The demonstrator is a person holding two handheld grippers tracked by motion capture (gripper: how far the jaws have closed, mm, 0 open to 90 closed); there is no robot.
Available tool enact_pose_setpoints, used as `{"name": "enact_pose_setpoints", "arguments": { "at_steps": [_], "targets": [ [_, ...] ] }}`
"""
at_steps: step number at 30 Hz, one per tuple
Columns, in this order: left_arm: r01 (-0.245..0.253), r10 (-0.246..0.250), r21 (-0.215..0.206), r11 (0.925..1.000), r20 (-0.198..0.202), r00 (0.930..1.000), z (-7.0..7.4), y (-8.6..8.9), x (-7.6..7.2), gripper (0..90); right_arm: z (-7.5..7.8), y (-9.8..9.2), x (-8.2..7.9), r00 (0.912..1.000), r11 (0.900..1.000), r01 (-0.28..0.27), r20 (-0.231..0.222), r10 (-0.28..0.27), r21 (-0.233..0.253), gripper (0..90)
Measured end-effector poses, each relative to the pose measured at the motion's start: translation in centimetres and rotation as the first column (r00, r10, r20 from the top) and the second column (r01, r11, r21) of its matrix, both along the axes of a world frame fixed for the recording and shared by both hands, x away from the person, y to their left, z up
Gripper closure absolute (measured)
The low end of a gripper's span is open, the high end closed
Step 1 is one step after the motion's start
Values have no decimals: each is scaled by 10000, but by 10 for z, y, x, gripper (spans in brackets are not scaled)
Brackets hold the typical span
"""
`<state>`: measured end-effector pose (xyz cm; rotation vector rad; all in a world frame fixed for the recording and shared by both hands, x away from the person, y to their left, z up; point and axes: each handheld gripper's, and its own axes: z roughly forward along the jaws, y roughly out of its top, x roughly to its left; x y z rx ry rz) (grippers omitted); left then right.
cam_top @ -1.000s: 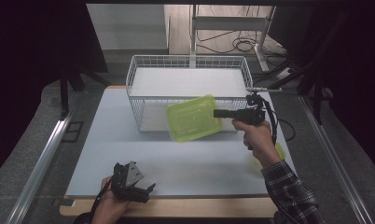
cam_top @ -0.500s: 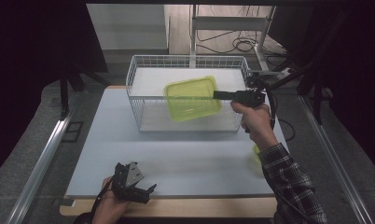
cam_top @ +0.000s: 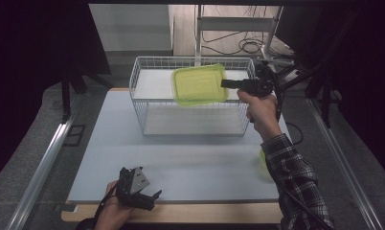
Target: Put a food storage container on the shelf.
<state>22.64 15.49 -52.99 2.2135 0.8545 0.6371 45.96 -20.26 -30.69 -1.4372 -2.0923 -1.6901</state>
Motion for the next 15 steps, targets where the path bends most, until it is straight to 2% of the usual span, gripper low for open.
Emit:
{"name": "enact_pose_setpoints", "arguments": {
  "at_steps": [1,11,15],
  "targets": [
    [9,-9,44,10000,-7,10000,0,0,0,6,0,0,4,9998,9998,174,38,-174,-72,799],
    [37,-37,55,10000,-9,10000,-2,-2,-1,5,-2,4,17,9976,9974,693,-26,-694,-182,799],
    [76,-76,101,9999,-12,10000,-2,-3,-1,5,-4,7,21,9963,9963,855,-118,-856,-82,799]
  ]
}}
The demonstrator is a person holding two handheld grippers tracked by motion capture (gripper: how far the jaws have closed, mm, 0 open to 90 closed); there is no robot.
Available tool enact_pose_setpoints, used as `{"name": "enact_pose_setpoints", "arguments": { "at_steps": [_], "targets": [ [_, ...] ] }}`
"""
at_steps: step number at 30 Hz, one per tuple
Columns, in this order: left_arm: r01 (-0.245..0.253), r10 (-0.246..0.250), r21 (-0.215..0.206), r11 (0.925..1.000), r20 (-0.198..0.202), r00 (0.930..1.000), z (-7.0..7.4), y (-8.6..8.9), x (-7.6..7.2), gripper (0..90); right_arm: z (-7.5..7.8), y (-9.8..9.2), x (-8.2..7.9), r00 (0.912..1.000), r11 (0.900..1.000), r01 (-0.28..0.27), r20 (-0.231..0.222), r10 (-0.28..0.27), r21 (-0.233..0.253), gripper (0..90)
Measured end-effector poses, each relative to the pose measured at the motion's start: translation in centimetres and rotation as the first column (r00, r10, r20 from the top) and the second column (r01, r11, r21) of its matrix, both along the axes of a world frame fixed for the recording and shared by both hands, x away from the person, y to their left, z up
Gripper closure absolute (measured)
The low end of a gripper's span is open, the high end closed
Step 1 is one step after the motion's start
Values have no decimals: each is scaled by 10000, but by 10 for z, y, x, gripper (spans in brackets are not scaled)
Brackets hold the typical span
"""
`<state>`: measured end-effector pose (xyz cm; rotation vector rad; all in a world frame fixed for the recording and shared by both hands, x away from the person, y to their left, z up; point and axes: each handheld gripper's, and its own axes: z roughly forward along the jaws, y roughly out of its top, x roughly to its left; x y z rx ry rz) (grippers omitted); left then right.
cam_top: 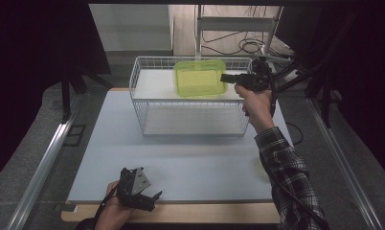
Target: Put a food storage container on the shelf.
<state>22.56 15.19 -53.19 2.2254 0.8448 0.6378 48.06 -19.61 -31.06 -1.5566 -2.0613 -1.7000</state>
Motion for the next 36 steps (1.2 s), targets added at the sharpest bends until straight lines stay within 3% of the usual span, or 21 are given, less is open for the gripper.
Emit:
{"name": "enact_pose_setpoints", "arguments": {
  "at_steps": [8,10,15,18,23,32,36],
  "targets": [
    [50,-50,44,10000,-5,10000,0,-1,0,5,-3,10,3,9997,9996,233,-86,-235,-137,798],
    [75,-75,81,9999,-6,10000,0,-1,0,5,-4,14,4,9994,9984,334,76,-331,-465,795],
    [112,-112,122,9999,-13,9999,-1,-2,-1,5,-4,15,3,9990,9976,431,138,-425,-544,781],
    [137,-137,194,9997,-16,9999,-1,-2,-1,5,-5,16,4,9979,9937,605,303,-579,-943,749],
    [160,-160,244,9996,-21,9999,-1,-2,-1,5,-8,16,5,9975,9923,671,294,-644,-1045,739],
    [220,-219,307,9993,-36,9998,-2,-3,-1,5,-6,21,7,9951,9787,853,654,-742,-1866,690],
    [245,-244,318,9992,-46,9997,-2,-3,-1,5,-6,22,9,9953,9773,838,640,-726,-1944,678]
  ]
}}
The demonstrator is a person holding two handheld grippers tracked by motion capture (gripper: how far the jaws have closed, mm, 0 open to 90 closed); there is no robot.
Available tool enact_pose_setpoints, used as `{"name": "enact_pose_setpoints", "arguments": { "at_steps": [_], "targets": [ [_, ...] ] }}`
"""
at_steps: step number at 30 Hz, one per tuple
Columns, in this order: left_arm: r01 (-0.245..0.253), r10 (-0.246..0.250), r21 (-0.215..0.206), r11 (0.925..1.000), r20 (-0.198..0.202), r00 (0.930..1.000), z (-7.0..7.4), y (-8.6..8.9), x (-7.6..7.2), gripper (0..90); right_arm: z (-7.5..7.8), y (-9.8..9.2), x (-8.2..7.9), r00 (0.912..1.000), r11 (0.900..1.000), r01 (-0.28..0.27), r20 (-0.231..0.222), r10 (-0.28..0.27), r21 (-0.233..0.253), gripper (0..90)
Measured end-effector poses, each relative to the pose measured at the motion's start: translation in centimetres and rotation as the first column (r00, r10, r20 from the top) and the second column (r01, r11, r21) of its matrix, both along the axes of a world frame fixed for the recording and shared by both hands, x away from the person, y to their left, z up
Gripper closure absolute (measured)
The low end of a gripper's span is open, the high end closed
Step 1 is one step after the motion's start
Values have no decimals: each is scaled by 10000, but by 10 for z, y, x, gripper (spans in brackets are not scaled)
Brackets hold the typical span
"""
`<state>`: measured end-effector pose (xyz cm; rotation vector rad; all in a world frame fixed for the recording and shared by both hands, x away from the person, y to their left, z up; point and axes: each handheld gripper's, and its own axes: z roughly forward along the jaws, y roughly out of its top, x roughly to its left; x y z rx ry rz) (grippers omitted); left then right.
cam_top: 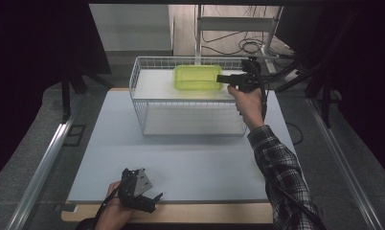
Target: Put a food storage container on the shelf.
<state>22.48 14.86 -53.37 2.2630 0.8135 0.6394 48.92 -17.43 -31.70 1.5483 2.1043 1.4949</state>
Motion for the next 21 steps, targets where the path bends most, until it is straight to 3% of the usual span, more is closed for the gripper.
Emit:
{"name": "enact_pose_setpoints", "arguments": {
  "at_steps": [9,10,11,16,21],
  "targets": [
    [31,-30,37,10000,-21,10000,-1,0,0,5,-1,2,3,10000,9998,8,49,-7,-208,614],
    [35,-35,41,10000,-26,10000,-1,0,0,5,0,3,3,9996,9982,43,286,-26,-592,599],
    [37,-37,39,10000,-26,10000,-1,-1,0,4,1,4,2,9996,9978,45,298,-25,-665,599],
    [55,-55,78,10000,-27,10000,-1,-1,0,4,2,6,1,9986,9949,107,524,-55,-1004,581],
    [14,-13,47,10000,-62,10000,0,0,0,5,2,6,2,9985,9946,120,542,-64,-1030,550]
  ]
}}
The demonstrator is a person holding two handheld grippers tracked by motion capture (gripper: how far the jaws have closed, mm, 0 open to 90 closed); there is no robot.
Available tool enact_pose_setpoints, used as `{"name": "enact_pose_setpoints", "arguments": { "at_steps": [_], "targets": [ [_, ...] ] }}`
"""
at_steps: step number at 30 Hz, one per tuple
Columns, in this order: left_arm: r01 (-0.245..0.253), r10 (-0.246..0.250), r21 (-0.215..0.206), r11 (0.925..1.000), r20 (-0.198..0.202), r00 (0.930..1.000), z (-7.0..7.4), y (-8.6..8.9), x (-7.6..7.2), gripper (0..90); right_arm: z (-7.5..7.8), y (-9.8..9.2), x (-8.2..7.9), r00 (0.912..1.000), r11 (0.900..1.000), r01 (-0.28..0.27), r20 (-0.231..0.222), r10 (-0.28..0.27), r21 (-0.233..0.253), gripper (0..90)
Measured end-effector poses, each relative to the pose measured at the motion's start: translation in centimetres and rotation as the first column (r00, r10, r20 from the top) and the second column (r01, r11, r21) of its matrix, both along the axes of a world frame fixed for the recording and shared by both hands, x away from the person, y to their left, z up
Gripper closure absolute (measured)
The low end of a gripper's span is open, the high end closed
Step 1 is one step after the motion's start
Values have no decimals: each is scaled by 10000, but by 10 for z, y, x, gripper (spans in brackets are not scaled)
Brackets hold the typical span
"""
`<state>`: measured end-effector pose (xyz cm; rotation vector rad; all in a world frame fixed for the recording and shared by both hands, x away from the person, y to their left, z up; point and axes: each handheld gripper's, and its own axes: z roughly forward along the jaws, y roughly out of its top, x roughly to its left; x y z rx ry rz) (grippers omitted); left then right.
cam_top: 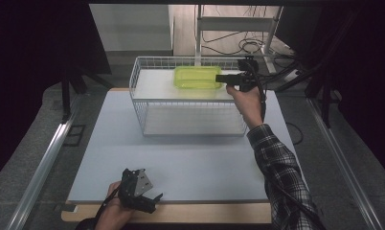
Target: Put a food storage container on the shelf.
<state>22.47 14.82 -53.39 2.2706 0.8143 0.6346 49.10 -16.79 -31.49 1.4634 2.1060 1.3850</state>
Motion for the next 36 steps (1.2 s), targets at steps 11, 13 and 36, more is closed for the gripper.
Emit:
{"name": "enact_pose_setpoints", "arguments": {
  "at_steps": [11,13,36],
  "targets": [
    [-150,143,-386,9991,-198,9997,2,1,0,7,6,0,-6,9987,9988,-447,227,452,-217,329],
    [-191,179,-475,9987,-262,9995,3,2,0,8,7,-1,-10,9970,9971,-689,324,700,-322,286],
    [-693,504,-1893,9795,-1028,9934,6,10,5,10,5,-14,-57,9591,9604,-2050,1571,2356,-1887,80]
  ]
}}
